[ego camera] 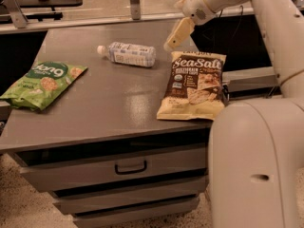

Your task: Knock blue plastic bottle over

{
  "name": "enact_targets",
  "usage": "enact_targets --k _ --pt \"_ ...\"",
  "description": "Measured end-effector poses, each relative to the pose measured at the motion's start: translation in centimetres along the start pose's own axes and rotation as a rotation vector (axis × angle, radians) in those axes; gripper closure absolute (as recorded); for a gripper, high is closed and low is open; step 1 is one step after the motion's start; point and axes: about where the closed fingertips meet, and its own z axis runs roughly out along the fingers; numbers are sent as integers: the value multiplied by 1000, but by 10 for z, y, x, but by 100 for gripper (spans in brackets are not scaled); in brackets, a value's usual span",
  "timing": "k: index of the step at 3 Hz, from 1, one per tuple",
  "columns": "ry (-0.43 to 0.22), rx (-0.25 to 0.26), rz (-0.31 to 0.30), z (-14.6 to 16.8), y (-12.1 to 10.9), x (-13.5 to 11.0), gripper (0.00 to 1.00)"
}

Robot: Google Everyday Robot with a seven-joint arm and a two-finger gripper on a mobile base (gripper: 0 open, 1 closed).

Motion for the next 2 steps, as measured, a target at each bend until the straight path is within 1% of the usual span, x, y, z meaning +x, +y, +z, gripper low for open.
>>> enact_targets --k 1,2 --pt "-113 174 96 -34 -43 15 0" --pt "-149 252 112 -42 -62 15 0"
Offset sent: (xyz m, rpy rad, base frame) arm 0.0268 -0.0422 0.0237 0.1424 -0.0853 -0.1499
